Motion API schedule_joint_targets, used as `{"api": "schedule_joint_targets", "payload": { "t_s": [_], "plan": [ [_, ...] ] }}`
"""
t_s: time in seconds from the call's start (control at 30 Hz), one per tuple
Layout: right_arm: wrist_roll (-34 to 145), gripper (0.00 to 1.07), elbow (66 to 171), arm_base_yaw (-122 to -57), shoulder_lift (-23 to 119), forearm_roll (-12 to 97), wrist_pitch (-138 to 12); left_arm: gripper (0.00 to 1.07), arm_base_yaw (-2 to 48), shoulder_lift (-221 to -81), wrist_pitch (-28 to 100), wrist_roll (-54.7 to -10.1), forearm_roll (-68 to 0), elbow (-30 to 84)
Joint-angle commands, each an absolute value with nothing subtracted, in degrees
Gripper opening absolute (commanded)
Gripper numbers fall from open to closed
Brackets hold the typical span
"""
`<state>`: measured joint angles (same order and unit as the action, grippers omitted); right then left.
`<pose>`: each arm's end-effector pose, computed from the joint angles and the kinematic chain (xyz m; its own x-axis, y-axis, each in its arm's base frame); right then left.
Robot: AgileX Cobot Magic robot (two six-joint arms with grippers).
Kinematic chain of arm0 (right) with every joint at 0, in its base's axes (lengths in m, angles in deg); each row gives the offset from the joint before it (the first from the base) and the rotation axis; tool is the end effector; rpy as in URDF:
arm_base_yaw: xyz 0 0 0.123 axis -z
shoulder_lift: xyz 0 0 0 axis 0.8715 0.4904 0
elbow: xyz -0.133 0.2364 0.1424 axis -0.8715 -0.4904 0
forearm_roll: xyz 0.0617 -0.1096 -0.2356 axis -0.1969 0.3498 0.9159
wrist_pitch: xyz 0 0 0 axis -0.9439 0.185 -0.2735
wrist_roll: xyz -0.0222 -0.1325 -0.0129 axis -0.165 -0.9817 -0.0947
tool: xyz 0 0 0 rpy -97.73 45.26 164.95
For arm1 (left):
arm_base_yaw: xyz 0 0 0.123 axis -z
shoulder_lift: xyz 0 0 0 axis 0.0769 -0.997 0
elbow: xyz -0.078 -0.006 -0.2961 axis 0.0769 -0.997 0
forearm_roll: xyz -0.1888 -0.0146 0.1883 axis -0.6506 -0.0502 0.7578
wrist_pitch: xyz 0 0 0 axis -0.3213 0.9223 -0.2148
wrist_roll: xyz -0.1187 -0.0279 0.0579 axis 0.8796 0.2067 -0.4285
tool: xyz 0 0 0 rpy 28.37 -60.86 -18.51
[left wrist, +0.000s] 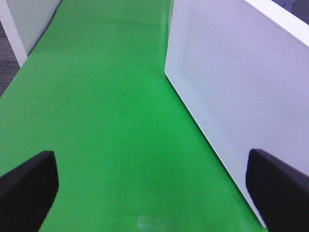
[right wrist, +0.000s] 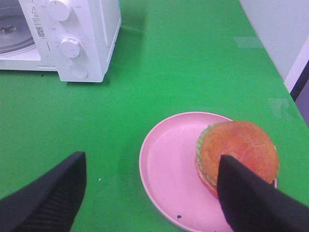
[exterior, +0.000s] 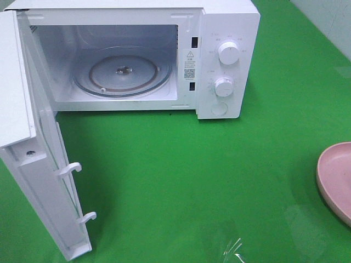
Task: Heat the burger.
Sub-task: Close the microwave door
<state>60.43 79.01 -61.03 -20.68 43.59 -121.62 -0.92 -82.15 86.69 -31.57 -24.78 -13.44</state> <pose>0.0324 -0.0009 0.2741 -0.3696 -0.0088 -0.9291 -0.0007 1.0000 -0.0092 0.0231 -0.0095 0.2700 -0.4454 -0.0355 -0.8946 -0.0138 0.9994 -0.0328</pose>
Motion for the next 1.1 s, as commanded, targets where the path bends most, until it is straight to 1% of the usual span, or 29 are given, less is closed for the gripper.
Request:
{"api": "schedule_joint_targets", "payload": {
  "t_s": [0.03, 1.1],
  "plan": [
    [59.91, 0.75, 78.95, -60.69, -22.23, 43.64, -121.51, 0.98, -1.03, -81.81, 86.17, -31.23, -24.89, -13.62],
    [59.91, 0.75, 78.95, -60.69, -22.23, 43.64, -121.51, 0.98, -1.03, -81.81, 86.17, -31.23, -24.89, -13.62]
  ]
}}
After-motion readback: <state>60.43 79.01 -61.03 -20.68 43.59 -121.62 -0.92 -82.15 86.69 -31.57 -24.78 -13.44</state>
